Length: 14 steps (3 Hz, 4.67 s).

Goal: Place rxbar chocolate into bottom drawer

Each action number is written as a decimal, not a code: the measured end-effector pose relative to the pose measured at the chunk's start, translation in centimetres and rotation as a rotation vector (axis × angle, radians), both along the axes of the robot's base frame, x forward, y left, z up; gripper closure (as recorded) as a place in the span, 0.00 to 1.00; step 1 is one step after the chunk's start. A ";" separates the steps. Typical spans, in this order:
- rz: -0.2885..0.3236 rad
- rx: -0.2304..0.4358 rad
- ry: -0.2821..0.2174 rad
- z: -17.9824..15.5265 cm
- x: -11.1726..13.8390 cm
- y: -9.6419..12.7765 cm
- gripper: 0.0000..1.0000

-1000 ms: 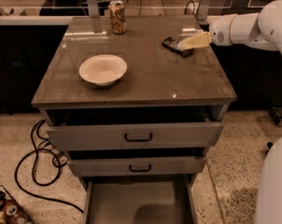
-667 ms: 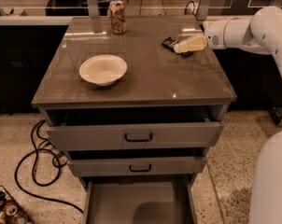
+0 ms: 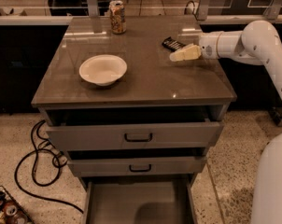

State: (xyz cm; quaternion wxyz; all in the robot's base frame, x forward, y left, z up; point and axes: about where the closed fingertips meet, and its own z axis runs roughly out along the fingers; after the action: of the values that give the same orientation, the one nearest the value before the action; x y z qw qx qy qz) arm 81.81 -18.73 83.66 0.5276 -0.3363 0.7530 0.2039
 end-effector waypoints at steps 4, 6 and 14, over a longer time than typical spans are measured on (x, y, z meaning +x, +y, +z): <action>-0.008 0.064 0.004 -2.4 1.2 2.3 0.69; -0.008 0.064 0.004 -2.1 1.2 2.3 1.00; -0.070 -0.164 -0.090 10.0 -20.3 -6.2 1.00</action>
Offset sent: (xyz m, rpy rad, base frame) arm 0.0135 0.0166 -0.0246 0.0590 -0.0023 -0.0222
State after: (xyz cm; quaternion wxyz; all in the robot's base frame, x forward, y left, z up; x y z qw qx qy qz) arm 61.49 -24.95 93.69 0.5385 -0.3607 0.7538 0.1079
